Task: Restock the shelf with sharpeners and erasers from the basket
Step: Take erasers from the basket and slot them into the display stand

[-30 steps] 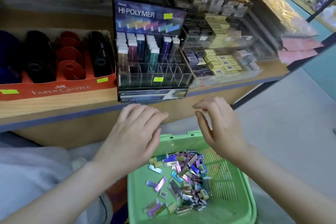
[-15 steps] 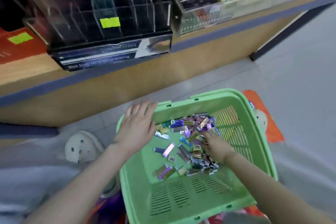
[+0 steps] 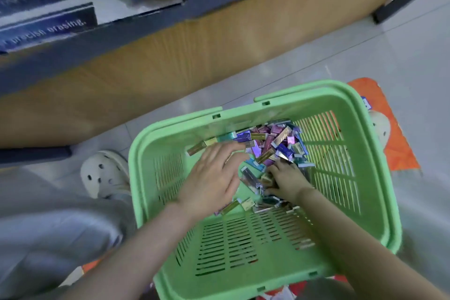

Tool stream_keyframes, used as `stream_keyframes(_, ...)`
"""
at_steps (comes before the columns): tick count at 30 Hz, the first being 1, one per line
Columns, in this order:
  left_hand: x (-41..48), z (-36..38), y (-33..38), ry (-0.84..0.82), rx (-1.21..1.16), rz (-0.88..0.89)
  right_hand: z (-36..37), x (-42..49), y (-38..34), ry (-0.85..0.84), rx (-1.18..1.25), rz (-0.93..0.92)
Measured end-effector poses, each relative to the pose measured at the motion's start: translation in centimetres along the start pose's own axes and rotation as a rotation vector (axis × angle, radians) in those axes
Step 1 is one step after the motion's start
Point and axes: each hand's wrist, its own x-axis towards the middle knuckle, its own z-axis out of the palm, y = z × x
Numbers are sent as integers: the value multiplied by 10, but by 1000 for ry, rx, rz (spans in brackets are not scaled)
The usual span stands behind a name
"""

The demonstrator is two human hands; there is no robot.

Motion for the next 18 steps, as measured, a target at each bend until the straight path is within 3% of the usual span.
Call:
stream_keyframes(2, -1, 19, 5, -186, -28, -120, 1, 1, 1, -9, -41, -19)
stream_keyframes(4, -2, 42, 0, -334, -99, -391, 2, 1, 2, -4, -69, -44)
stream_keyframes(7, -8, 79, -17, -405, -205, -766, 5, 0, 2, 39, -43, -51)
stream_keyframes(9, -12, 97, -27, -437, -273, -897, 7, 2, 1, 91, 2, -25)
stream_keyframes(11, -14, 110, -32, -443, -289, -938, 9, 5, -1, 136, 21, 5)
stream_keyframes(18, -13, 129, -41, -427, -52, -796, 11, 15, -14, 127, 40, -41)
